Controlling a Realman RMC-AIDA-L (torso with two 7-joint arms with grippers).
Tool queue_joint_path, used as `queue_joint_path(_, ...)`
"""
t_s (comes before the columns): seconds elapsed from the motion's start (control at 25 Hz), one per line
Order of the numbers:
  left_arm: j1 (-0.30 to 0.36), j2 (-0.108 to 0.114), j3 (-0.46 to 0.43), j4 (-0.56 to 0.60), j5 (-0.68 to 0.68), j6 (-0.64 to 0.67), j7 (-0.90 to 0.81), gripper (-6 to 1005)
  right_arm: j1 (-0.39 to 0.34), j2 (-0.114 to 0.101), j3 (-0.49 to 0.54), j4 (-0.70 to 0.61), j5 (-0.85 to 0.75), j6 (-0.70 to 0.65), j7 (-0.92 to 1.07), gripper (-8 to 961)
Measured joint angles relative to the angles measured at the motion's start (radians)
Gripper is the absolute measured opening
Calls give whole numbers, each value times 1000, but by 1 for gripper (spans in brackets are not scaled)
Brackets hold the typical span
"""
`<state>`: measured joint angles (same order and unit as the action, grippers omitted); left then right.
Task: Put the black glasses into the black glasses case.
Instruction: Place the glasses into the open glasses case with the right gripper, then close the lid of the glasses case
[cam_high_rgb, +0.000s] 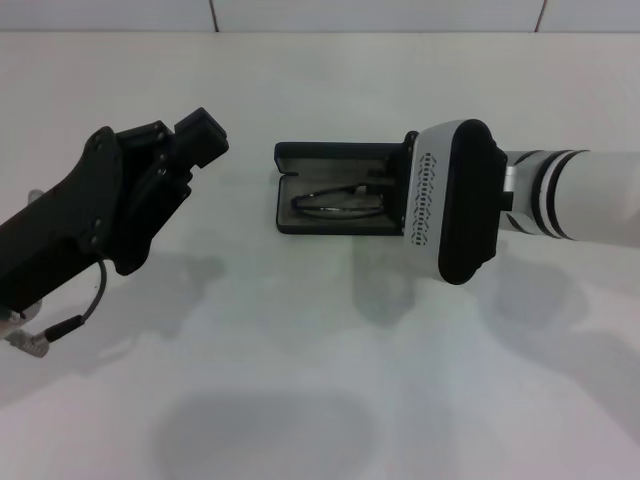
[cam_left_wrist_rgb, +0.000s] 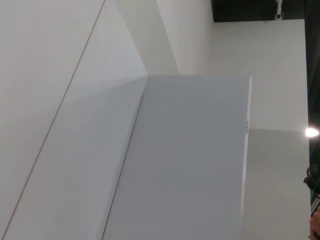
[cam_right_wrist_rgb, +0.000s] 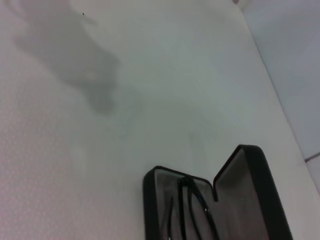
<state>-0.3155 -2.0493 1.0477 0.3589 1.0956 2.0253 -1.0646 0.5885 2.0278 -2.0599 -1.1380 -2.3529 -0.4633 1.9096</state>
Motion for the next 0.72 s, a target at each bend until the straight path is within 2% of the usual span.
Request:
queue_joint_path(0.4,1,-2,0,-1,6,2,0,51,-37,0,-19,-27,2,22,42,192)
queue_joint_path(0.6,1,-4,0,-2,7,3,0,52,-43,0,12,-42,3,-31,122,209)
queue_joint_path(0.72,1,-4,0,-2,8,3,1,52,-76,0,14,-78,9,-37,130,209)
